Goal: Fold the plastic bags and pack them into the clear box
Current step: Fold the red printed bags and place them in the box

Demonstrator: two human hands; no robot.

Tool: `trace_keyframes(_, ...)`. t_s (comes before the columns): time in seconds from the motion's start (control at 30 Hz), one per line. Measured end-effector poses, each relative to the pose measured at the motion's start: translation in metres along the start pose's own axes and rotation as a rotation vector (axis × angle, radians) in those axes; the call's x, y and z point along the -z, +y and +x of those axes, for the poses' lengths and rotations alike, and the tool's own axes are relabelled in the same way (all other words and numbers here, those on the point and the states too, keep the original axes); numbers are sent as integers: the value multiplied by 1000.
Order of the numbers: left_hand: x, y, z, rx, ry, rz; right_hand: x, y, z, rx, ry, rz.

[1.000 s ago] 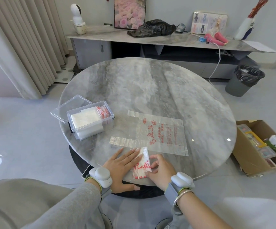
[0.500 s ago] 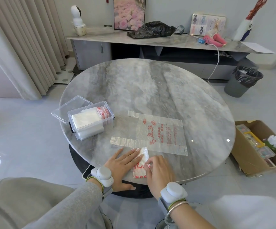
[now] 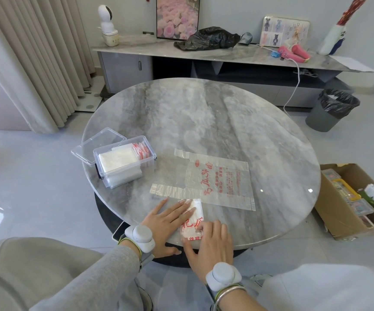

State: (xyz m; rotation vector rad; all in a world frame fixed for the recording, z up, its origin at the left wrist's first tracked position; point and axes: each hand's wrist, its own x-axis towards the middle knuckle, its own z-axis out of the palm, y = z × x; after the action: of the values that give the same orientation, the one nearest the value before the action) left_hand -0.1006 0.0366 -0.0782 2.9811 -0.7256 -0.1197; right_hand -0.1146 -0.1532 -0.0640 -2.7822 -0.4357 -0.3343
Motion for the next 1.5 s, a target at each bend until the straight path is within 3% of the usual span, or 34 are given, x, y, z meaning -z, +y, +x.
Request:
trace_keyframes(0.4,-2,-3,3,0,-8,11,6,13,2,71,-42,44)
trace_keyframes(0.67,1,-1,3,8,-23,-8,12,20,6,-22,-87,-40)
trace_keyframes(0.77,0,-2,2,5,-4,-14,20,26,15,133,-72,-68)
trace_keyframes(0.93,-1,-4,2,12,25,-45,33,23,34,568,-93,-257)
trace_keyframes(1.1,-1,-4,3,1,59,-40,24,25,38,897,0,-366)
trace_keyframes(1.27,0,-2,2,16,47,-128,11,32,41,946,25,-357)
trace_keyframes(1.5,21,0,-8,36,22,-238,8,34,40,803,-44,-188)
